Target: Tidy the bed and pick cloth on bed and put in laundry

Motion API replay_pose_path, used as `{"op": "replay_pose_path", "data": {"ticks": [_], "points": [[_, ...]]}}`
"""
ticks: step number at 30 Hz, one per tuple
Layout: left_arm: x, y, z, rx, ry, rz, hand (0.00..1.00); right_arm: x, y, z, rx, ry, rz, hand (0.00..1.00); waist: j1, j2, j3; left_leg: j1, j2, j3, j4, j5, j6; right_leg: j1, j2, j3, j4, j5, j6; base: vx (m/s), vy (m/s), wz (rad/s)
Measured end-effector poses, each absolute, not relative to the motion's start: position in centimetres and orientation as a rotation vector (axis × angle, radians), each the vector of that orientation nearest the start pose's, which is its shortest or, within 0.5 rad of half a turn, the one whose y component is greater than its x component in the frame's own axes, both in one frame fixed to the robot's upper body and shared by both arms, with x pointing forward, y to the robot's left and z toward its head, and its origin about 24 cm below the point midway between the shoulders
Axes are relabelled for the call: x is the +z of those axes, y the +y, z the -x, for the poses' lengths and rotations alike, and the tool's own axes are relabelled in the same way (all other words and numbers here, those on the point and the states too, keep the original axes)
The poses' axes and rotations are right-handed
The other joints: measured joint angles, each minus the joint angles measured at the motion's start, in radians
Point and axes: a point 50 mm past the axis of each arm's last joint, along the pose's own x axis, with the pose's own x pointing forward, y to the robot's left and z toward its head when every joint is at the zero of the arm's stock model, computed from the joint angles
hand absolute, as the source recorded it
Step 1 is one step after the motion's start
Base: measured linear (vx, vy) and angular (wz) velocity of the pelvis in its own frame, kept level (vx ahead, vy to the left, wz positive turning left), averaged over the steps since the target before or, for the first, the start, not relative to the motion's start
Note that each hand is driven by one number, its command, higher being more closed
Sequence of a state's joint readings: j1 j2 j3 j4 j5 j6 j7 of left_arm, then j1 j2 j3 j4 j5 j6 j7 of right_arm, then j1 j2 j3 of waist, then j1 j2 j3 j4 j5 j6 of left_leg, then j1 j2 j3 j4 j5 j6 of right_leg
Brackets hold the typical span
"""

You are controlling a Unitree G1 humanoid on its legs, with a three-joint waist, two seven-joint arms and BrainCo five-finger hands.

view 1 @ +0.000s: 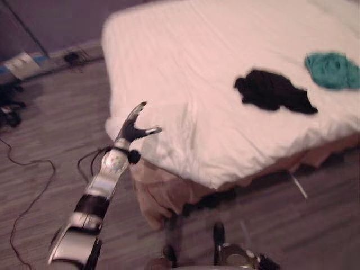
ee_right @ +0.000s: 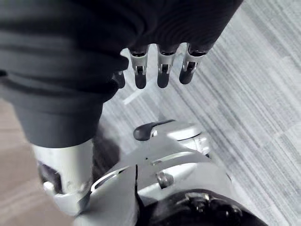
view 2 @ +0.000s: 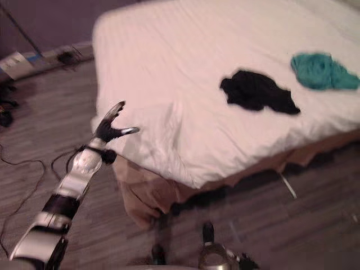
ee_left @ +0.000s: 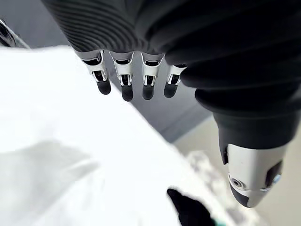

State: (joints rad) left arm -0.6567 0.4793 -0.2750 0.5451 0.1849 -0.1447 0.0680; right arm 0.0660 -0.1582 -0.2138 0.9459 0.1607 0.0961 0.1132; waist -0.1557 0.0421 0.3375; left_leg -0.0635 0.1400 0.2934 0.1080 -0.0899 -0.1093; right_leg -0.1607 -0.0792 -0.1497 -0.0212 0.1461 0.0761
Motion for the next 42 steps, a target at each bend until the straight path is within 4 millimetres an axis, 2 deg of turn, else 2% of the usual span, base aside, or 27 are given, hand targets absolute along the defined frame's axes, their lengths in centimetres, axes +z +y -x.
{"op": "replay_pose_path", "data": {"ticks": [1, 2, 4, 6, 9, 13, 16, 18, 19, 20, 21, 22, 24, 25, 26, 27, 30, 31, 32, 33, 35, 37, 38, 39, 40, 41, 42], "points": [[13.7, 17.9, -37.0, -0.109, -0.237, -0.787, 0.0, -14.4, -23.2, -12.1, -0.252, 1.016, -0.182, 0.0, -0.004, -0.006, 0.02, -0.015, 0.0, 0.008, 0.008, 0.003, 0.005, -0.024, 0.0, 0.009, 0.01, 0.004, 0.0, -0.11, -0.031, -0.39], [14.9, 17.7, -38.3, -0.089, -0.218, -0.842, 1.0, -13.6, -23.0, -14.0, -0.231, 0.949, -0.185, 0.0, -0.016, -0.015, 0.069, -0.049, 0.0, 0.024, 0.028, 0.012, 0.012, -0.081, -0.002, 0.028, 0.042, 0.017, -0.007, -0.07, -0.023, -0.28], [17.5, 18.1, -39.6, -0.004, -0.237, -0.885, 1.0, -12.4, -22.9, -16.4, -0.203, 0.849, -0.183, 0.0, -0.031, -0.014, 0.148, -0.089, 0.001, 0.054, 0.069, 0.012, 0.012, -0.151, -0.01, 0.052, 0.123, 0.001, -0.029, -0.07, -0.008, -0.24], [18.8, 18.0, -40.1, 0.02, -0.253, -0.905, 1.0, -12.0, -22.5, -17.0, -0.182, 0.823, -0.168, 0.0, -0.028, -0.013, 0.156, -0.106, 0.002, 0.074, 0.088, 0.012, 0.012, -0.188, -0.016, 0.062, 0.176, -0.024, -0.028, -0.04, 0.005, -0.05], [19.2, 19.0, -40.4, 0.045, -0.21, -0.964, 1.0, -10.8, -22.0, -18.4, -0.172, 0.728, -0.165, 0.0, -0.044, -0.02, 0.161, -0.105, 0.016, 0.118, 0.111, -0.009, 0.032, -0.213, -0.024, 0.064, 0.254, -0.075, -0.017, -0.05, 0.013, 0.04], [18.5, 20.3, -40.1, 0.062, -0.181, -0.982, 1.0, -8.4, -22.4, -20.2, -0.199, 0.559, -0.137, 0.0, -0.043, -0.025, 0.164, -0.095, 0.018, 0.136, 0.115, -0.021, 0.03, -0.206, -0.025, 0.07, 0.255, -0.092, -0.004, -0.06, 0.006, -0.09], [15.9, 22.1, -39.2, 0.075, -0.113, -0.939, 1.0, -6.7, -23.8, -20.2, -0.264, 0.46, -0.1, 0.0, -0.048, -0.023, 0.162, -0.048, 0.023, 0.137, 0.096, -0.018, 0.035, -0.133, -0.015, 0.063, 0.204, -0.071, 0.005, 0.02, 0.017, -0.05], [12.0, 24.0, -37.1, 0.09, -0.028, -0.823, 1.0, -5.3, -26.6, -19.4, -0.386, 0.387, -0.065, 0.0, -0.049, -0.02, 0.147, 0.01, 0.029, 0.126, 0.078, -0.022, 0.032, -0.055, -0.007, 0.042, 0.162, -0.067, 0.004, 0.05, 0.017, 0.07], [10.8, 24.4, -36.4, 0.094, -0.007, -0.795, 1.0, -4.9, -27.4, -19.2, -0.418, 0.375, -0.051, 0.0, -0.047, -0.018, 0.132, 0.015, 0.029, 0.121, 0.073, -0.022, 0.031, -0.045, -0.005, 0.036, 0.152, -0.067, 0.003, 0.11, 0.022, 0.22], [8.5, 25.0, -34.9, 0.108, 0.036, -0.737, 1.0, -4.0, -28.7, -19.0, -0.467, 0.338, -0.029, 0.0, -0.043, -0.016, 0.098, 0.028, 0.031, 0.113, 0.064, -0.018, 0.026, -0.027, -0.002, 0.023, 0.137, -0.06, -0.003, 0.15, 0.021, 0.3], [4.8, 25.3, -32.4, 0.128, 0.114, -0.647, 0.0, -2.7, -30.4, -18.6, -0.526, 0.292, 0.025, 0.0, -0.029, -0.012, 0.06, 0.064, 0.032, 0.096, 0.05, -0.015, 0.022, 0.016, 0.002, 0.006, 0.115, -0.059, -0.004, 0.17, 0.023, 0.26], [3.4, 25.2, -31.3, 0.138, 0.149, -0.62, 0.0, -2.1, -31.0, -18.5, -0.54, 0.274, 0.05, 0.0, -0.017, -0.011, 0.045, 0.081, 0.032, 0.092, 0.043, -0.015, 0.022, 0.037, 0.004, 0.002, 0.104, -0.059, -0.004, 0.17, 0.032, 0.27], [-2.3, 24.7, -26.4, 0.167, 0.317, -0.524, 0.0, 0.5, -32.5, -19.0, -0.545, 0.194, 0.153, 0.0, 0.013, 0.003, -0.032, 0.128, 0.029, 0.077, 0.01, -0.015, 0.021, 0.106, 0.007, -0.022, 0.051, -0.058, -0.002, 0.14, 0.032, 0.33], [-5.9, 24.6, -22.4, 0.2, 0.459, -0.464, 0.0, 2.4, -32.5, -20.1, -0.508, 0.124, 0.215, 0.0, 0.032, 0.01, -0.081, 0.151, 0.024, 0.061, -0.015, -0.011, 0.015, 0.149, 0.007, -0.047, 0.012, -0.053, 0.005, 0.11, 0.026, 0.39], [-6.7, 24.6, -21.4, 0.21, 0.496, -0.449, 0.0, 2.9, -32.4, -20.4, -0.493, 0.107, 0.227, 0.0, 0.039, 0.011, -0.091, 0.155, 0.023, 0.058, -0.021, -0.01, 0.013, 0.159, 0.007, -0.052, 0.004, -0.052, 0.006, 0.08, 0.014, 0.41], [-8.8, 24.3, -18.5, 0.22, 0.6, -0.409, 0.0, 3.9, -31.8, -21.4, -0.444, 0.067, 0.257, 1.0, 0.062, 0.011, -0.12, 0.167, 0.018, 0.045, -0.037, -0.005, 0.008, 0.181, 0.007, -0.066, -0.019, -0.049, 0.01, 0.04, 0.004, 0.33], [-12.9, 24.0, -11.3, 0.357, 0.866, -0.252, 0.0, 5.9, -28.5, -25.1, -0.239, -0.008, 0.338, 1.0, 0.113, -0.005, -0.157, 0.18, 0.015, 0.01, -0.056, 0.0, 0.003, 0.236, 0.008, -0.103, -0.065, -0.043, 0.013, -0.01, -0.006, 0.32], [-13.3, 24.2, -10.1, 0.39, 0.907, -0.236, 0.0, 6.3, -27.9, -25.6, -0.203, -0.022, 0.349, 1.0, 0.121, -0.009, -0.161, 0.182, 0.014, 0.006, -0.062, 0.003, 0.002, 0.242, 0.009, -0.109, -0.072, -0.041, 0.015, -0.02, -0.024, 0.33], [-14.0, 25.2, -7.1, 0.481, 0.994, -0.205, 0.0, 7.5, -26.0, -27.3, -0.101, -0.068, 0.374, 1.0, 0.143, -0.018, -0.167, 0.18, 0.013, -0.012, -0.076, 0.014, -0.001, 0.247, 0.009, -0.128, -0.077, -0.041, 0.015, -0.02, -0.029, 0.36], [-14.3, 25.9, -5.2, 0.539, 1.043, -0.18, 0.0, 8.8, -24.6, -28.7, -0.024, -0.112, 0.392, 1.0, 0.158, -0.024, -0.167, 0.177, 0.011, -0.026, -0.088, 0.026, 0.0, 0.246, 0.009, -0.143, -0.077, -0.041, 0.015, -0.03, -0.026, 0.4], [-14.4, 26.5, -3.2, 0.601, 1.087, -0.141, 0.0, 11.3, -22.1, -31.2, 0.084, -0.177, 0.431, 1.0, 0.188, -0.032, -0.163, 0.165, -0.002, -0.058, -0.11, 0.05, 0.002, 0.243, 0.004, -0.175, -0.077, -0.04, 0.015, -0.04, 0.003, 0.49], [-14.5, 26.5, -2.7, 0.618, 1.099, -0.118, 0.0, 13.5, -20.1, -33.2, 0.153, -0.231, 0.449, 1.0, 0.226, -0.038, -0.157, 0.141, -0.002, -0.083, -0.105, 0.057, 0.004, 0.234, 0.003, -0.191, -0.077, -0.032, 0.004, -0.04, 0.005, 0.46], [-14.6, 26.4, -3.0, 0.616, 1.094, -0.088, 0.0, 15.7, -18.3, -34.5, 0.199, -0.293, 0.453, 1.0, 0.259, -0.047, -0.145, 0.113, -0.002, -0.104, -0.092, 0.063, 0.005, 0.217, 0.002, -0.207, -0.077, -0.028, -0.002, -0.05, -0.007, 0.39], [-14.6, 26.3, -3.8, 0.616, 1.072, -0.064, 0.0, 17.8, -16.6, -35.3, 0.233, -0.359, 0.445, 1.0, 0.283, -0.054, -0.121, 0.083, -0.002, -0.117, -0.077, 0.069, 0.005, 0.197, 0.002, -0.218, -0.073, -0.024, -0.008, -0.07, -0.012, 0.38], [-14.6, 26.3, -4.4, 0.608, 1.056, -0.05, 0.0, 19.3, -15.5, -35.7, 0.255, -0.405, 0.437, 1.0, 0.29, -0.057, -0.1, 0.061, 0.0, -0.126, -0.062, 0.07, 0.005, 0.183, 0.001, -0.225, -0.066, -0.021, -0.012, -0.13, -0.014, 0.37], [-14.4, 26.0, -6.3, 0.584, 1.012, -0.023, 0.0, 22.6, -12.9, -36.3, 0.311, -0.497, 0.412, 1.0, 0.299, -0.058, -0.048, 0.002, 0.0, -0.147, -0.029, 0.074, 0.008, 0.137, -0.004, -0.239, -0.039, -0.022, -0.015, -0.17, -0.002, 0.32], [-14.3, 25.6, -7.8, 0.565, 0.977, -0.003, 0.0, 24.4, -11.5, -36.4, 0.342, -0.545, 0.408, 1.0, 0.308, -0.053, -0.009, -0.028, 0.0, -0.154, -0.016, 0.078, 0.011, 0.106, -0.01, -0.245, -0.013, -0.025, -0.019, -0.18, 0.012, 0.31]]}}
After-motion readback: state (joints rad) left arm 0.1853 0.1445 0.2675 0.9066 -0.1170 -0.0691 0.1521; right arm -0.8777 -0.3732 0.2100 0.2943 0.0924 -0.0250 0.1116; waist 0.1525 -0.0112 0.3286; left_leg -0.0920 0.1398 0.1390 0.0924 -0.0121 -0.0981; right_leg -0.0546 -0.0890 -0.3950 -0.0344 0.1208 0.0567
